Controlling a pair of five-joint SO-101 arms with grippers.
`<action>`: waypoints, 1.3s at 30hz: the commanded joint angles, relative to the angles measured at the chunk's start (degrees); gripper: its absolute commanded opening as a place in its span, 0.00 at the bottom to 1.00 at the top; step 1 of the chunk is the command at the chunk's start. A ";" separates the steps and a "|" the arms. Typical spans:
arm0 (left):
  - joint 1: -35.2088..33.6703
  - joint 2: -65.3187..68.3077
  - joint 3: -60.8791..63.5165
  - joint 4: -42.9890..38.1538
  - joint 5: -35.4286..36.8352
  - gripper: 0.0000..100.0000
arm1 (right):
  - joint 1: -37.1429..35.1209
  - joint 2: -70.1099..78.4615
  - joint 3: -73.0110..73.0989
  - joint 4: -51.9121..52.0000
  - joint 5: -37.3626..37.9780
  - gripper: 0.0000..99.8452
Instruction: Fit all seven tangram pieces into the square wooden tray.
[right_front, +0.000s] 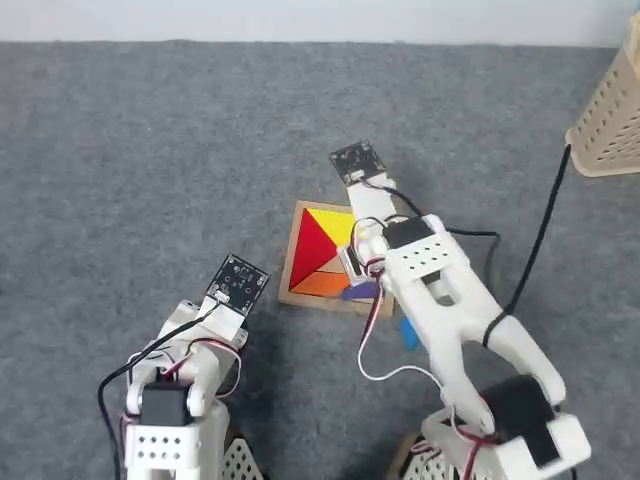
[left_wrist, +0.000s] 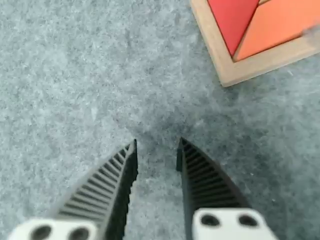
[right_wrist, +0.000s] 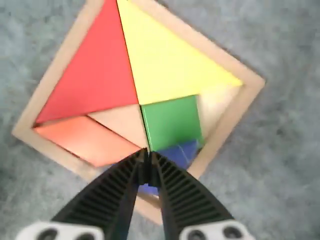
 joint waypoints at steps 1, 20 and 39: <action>-0.35 -1.23 -0.75 0.00 0.44 0.12 | 1.19 1.80 -0.35 -2.24 -0.53 0.01; -0.35 -1.23 -0.75 0.00 0.44 0.12 | 1.45 5.41 -0.09 -0.22 -0.44 0.01; -0.35 -1.23 -0.75 0.00 0.44 0.12 | 6.64 -17.01 10.73 15.52 10.73 0.01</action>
